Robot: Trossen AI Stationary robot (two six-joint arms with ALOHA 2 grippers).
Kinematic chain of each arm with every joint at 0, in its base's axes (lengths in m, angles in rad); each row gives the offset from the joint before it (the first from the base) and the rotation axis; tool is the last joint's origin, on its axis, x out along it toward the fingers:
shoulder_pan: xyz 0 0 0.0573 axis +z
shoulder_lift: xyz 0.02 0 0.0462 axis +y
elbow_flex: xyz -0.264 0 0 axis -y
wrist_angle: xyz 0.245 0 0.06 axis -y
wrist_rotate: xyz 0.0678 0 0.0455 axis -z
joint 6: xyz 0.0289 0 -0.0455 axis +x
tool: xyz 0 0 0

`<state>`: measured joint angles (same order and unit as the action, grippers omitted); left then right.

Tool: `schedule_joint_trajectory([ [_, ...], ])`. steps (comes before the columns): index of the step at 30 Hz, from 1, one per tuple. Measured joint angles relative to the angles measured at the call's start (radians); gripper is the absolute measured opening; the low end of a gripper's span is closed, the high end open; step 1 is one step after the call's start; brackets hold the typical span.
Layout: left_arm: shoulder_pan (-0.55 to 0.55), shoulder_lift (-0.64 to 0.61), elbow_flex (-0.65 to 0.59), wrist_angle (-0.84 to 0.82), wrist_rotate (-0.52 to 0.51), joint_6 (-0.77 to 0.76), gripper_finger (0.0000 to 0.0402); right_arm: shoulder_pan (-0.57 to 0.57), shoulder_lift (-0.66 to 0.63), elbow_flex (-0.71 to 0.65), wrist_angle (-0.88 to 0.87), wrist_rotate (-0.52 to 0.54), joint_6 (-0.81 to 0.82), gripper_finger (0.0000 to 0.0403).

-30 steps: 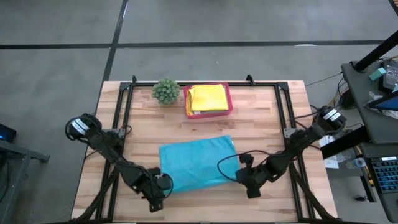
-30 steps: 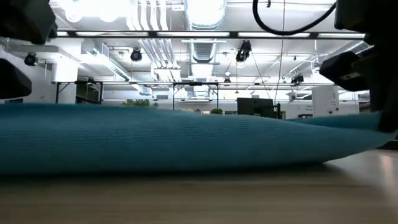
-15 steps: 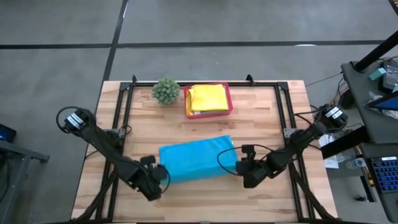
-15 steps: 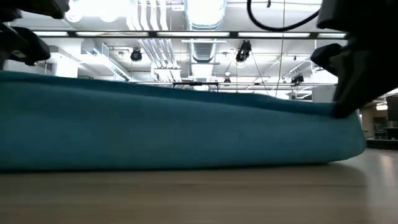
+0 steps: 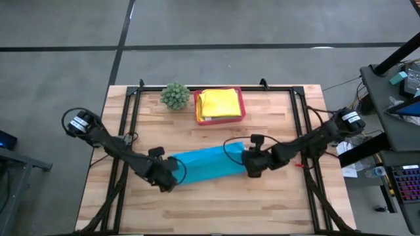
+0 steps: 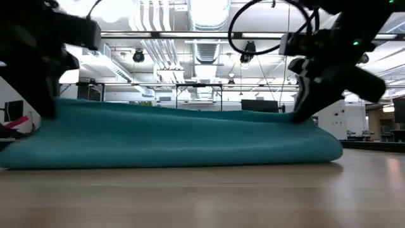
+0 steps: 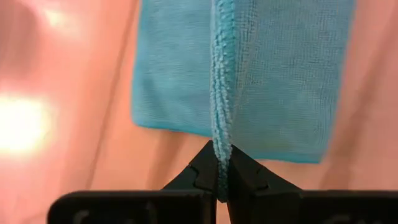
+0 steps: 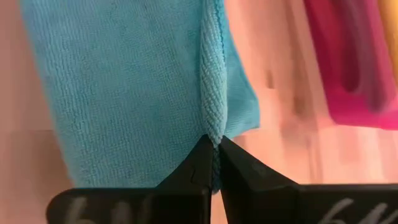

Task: Fold microfiber towels
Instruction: Fold the blue microfiber towel

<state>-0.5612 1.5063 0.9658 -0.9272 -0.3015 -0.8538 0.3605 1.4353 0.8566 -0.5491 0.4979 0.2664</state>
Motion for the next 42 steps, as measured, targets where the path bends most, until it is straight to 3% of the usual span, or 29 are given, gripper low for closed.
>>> schedule_joint_trajectory([
  [12, 0.162, 0.0, -0.072, 0.017, 0.0, 0.125, 0.0, -0.094, 0.016, 0.0, 0.006, -0.011, -0.058, 0.0008],
  [22, 0.227, 0.002, -0.095, 0.098, 0.012, 0.217, 0.0, -0.112, 0.072, 0.0, 0.007, 0.0, -0.068, 0.0013],
  [39, 0.243, 0.002, -0.109, 0.098, 0.06, 0.206, 0.0, -0.146, 0.073, 0.0, 0.015, 0.054, -0.076, 0.0092],
  [42, 0.247, 0.002, -0.109, 0.098, 0.058, 0.206, 0.0015, -0.155, 0.073, 0.0, 0.007, 0.054, -0.081, 0.0108],
])
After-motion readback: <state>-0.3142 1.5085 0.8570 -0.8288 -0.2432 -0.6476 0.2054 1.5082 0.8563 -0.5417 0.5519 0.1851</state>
